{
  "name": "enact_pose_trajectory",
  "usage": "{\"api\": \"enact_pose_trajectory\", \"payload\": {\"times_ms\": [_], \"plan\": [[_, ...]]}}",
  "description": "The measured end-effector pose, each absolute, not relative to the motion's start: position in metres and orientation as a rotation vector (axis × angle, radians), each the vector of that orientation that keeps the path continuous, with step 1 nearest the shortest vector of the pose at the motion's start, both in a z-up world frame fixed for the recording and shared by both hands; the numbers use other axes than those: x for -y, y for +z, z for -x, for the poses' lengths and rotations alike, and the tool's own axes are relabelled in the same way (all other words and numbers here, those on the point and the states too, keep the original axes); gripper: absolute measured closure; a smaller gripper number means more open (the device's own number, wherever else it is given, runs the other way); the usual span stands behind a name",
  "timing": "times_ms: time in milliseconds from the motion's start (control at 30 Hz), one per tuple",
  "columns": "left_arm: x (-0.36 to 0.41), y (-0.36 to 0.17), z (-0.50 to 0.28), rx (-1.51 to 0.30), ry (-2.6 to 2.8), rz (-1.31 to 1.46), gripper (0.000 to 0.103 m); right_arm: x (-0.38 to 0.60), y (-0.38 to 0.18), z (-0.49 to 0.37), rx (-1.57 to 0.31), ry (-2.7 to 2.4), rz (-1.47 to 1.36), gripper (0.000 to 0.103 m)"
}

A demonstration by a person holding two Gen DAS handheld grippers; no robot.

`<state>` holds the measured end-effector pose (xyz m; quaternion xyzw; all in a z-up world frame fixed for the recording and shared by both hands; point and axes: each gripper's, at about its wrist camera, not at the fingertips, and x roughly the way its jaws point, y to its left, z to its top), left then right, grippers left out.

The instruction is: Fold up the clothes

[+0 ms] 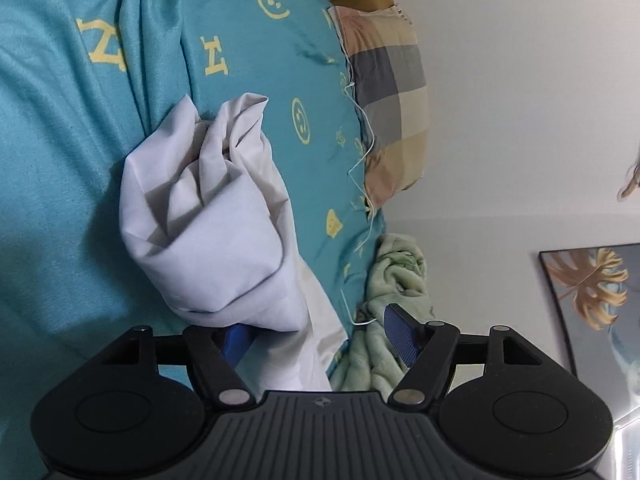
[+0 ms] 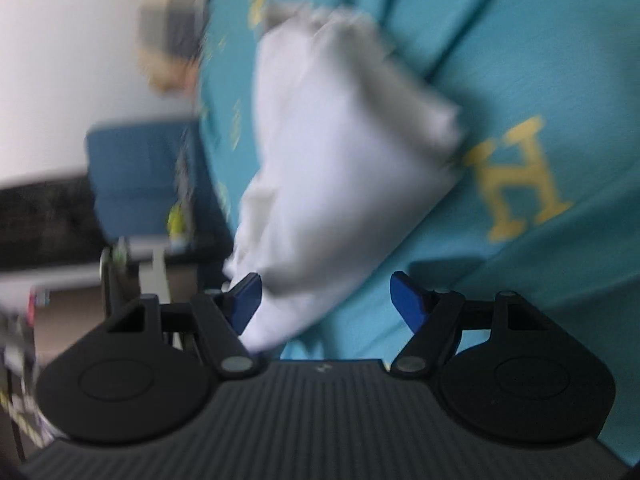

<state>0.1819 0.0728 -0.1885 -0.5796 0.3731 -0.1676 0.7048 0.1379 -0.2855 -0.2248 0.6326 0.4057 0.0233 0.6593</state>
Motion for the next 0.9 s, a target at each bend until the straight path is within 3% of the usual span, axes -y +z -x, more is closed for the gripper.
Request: {"api": "enact_pose_trajectory", "payload": {"times_ms": [133,167,200,267,367,467,633,700,900], "plan": [[-0.071,-0.198,-0.179,-0.867,-0.341,1.295,0.025,0.293,-0.226,-0.143,-0.837,0.004,-1.443,0.029],[-0.069,-0.202,-0.179,-0.887,-0.324,1.294,0.024,0.292,-0.225,-0.145,-0.831,-0.003,-1.425,0.035],[-0.068,-0.206,-0.178,-0.907,-0.308,1.293,0.022,0.292,-0.224,-0.147,-0.825,-0.011,-1.407,0.048],[-0.065,-0.214,-0.178,-0.943,-0.278,1.299,0.022,0.291,-0.221,-0.147,-0.820,-0.009,-1.373,0.063],[-0.064,-0.224,-0.179,-0.968,-0.256,1.322,0.024,0.293,-0.215,-0.146,-0.798,0.014,-1.340,0.074],[-0.069,-0.225,-0.182,-0.941,-0.222,1.331,0.031,0.295,-0.203,-0.146,-0.756,0.064,-1.325,0.076],[-0.076,-0.218,-0.181,-0.889,-0.203,1.336,0.064,0.295,-0.179,-0.143,-0.711,0.120,-1.281,0.077],[-0.076,-0.204,-0.178,-0.860,-0.231,1.323,0.072,0.297,-0.172,-0.139,-0.699,0.113,-1.286,0.077],[-0.047,-0.130,-0.183,-0.821,-0.352,1.242,0.078,0.316,-0.132,-0.106,-0.624,0.103,-1.331,0.077]]}}
